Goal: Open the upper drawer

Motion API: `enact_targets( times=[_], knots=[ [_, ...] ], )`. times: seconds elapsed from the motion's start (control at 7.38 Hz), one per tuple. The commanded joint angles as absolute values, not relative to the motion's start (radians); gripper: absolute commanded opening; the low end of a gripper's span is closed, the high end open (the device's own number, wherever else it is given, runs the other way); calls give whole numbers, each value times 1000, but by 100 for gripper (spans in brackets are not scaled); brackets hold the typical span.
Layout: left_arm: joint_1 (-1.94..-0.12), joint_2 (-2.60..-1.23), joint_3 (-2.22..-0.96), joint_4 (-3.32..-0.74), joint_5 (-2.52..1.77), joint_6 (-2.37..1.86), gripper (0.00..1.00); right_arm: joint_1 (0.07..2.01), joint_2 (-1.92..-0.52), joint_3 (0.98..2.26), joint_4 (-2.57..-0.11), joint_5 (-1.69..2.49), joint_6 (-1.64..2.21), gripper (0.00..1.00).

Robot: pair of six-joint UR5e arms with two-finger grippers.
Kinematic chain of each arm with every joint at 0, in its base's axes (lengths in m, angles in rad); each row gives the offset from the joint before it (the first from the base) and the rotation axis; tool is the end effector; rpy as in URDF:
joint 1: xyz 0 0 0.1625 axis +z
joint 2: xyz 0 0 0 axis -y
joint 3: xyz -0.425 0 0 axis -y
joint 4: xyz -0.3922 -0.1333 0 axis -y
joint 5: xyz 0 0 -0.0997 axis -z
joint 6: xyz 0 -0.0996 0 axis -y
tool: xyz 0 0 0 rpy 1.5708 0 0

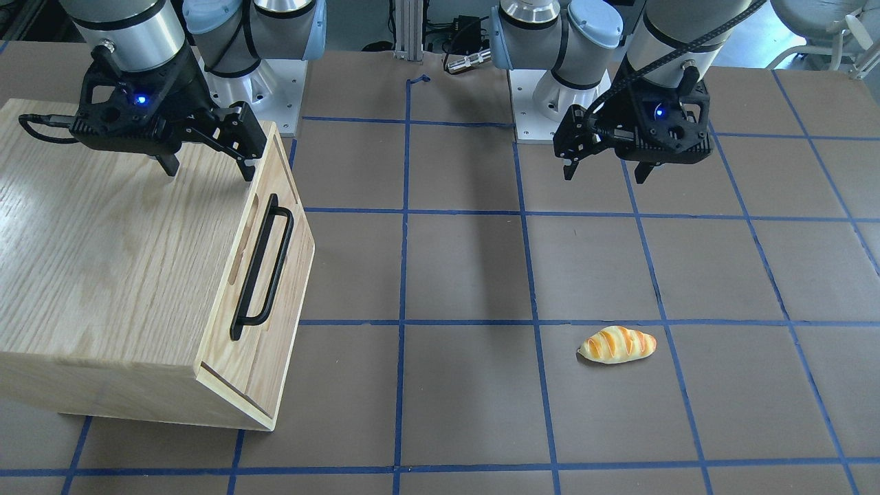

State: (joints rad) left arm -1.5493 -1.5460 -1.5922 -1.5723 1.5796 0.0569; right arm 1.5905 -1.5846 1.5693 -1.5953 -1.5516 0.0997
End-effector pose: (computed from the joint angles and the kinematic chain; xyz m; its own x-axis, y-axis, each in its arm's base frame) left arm -0.1220 -0.4843 0.4893 -0.9993 0.0354 -0.0089 0.0354 0.9994 -0.0014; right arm 0.1448 -0.4871 0.4979 -0.9966 0.0791 -0.0230 0.0799 0.9961 -0.0377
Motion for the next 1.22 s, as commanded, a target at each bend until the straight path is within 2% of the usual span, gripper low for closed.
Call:
enact_targets(
  times=[0.0,0.27,0.81,1.08],
  knots=[
    [-1530,-1555,-1583,-1569,1580,58,100,1591,-1585,1569,-1595,-1551,100,100],
    [-1503,-1586,-1586,-1557,1577,51,100,1591,-1585,1569,-1595,-1552,100,100],
    [-1632,-1629,-1578,-1410,1530,-37,100,1591,-1585,1569,-1595,-1552,100,100],
    [-1640,-1658,-1574,-1395,1460,-40,100,1591,-1585,1569,-1595,-1552,100,100]
  ],
)
